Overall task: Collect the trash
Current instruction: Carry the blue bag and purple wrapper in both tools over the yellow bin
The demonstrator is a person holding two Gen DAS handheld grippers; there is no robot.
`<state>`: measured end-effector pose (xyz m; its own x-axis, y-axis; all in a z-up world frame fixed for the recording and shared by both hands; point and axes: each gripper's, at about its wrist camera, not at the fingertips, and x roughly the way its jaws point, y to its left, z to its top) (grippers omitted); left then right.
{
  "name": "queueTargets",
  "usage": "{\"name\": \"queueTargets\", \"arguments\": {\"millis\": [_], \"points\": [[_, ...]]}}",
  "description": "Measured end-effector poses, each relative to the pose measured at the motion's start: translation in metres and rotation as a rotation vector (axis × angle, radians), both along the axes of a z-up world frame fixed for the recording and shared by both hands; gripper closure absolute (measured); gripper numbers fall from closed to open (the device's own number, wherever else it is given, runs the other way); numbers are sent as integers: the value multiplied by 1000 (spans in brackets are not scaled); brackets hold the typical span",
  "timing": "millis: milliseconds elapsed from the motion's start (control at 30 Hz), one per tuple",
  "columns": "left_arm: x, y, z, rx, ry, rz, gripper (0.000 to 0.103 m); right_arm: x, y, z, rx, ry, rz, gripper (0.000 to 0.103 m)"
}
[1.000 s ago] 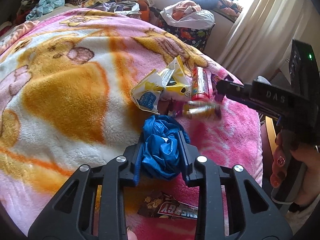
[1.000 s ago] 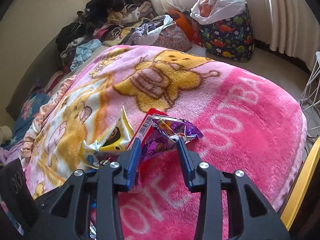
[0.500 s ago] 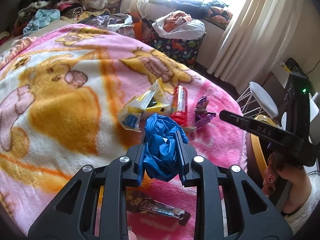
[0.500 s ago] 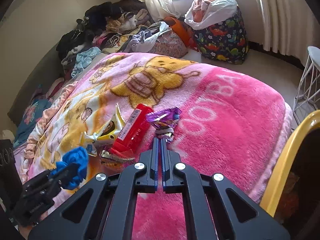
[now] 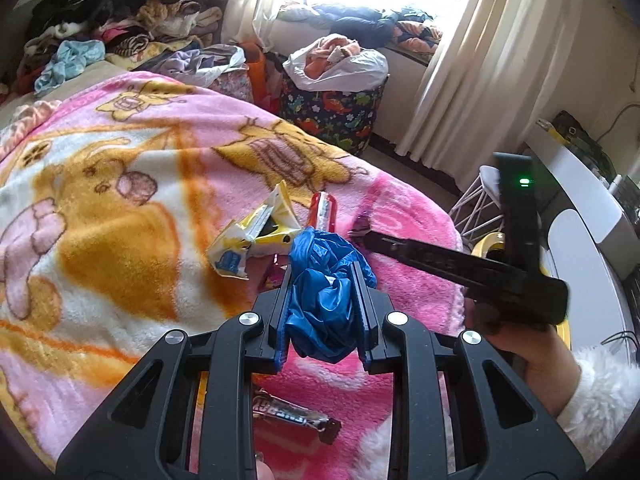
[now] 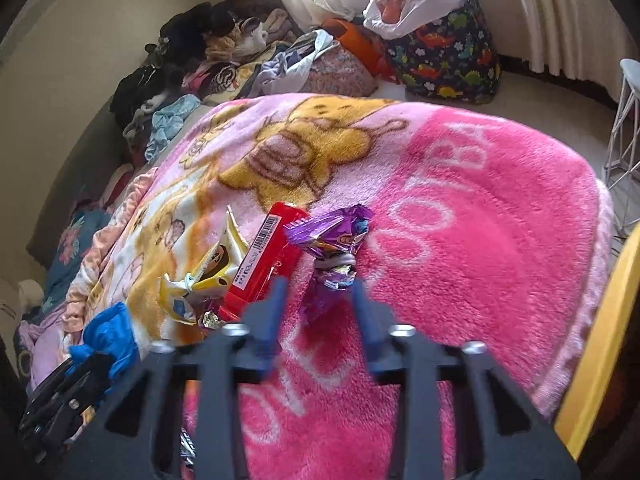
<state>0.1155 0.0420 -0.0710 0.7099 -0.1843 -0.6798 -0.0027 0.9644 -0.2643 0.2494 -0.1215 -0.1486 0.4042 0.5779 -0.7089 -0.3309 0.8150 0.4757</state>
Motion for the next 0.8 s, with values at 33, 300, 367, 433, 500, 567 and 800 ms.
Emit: {"name": "queueTargets", "arguments": {"millis": [33,300,367,433,500,567,800], "points": [[-1,-1,1,1,-2,-4,84,-1,0,1,1,-8,5,91],[2,-17,6,0,-19,-34,84,-24,-23,29,2,-111,3,96],[3,-24,8,0,-22,-46,84,-31,-32,38,-2,-138,1,96],[4,-33,9,0,-27,-62,84,-37,-41,44,-7,-161,-7,96],[5,-40,10,0,-29,-76,84,-45,-53,49,-10,-175,-21,96],[6,-48,10,2,-32,-90,84,-50,-63,53,-10,-184,-35,96],[9,-79,14,13,-44,-147,84,-65,-104,61,0,-201,-103,96]]}}
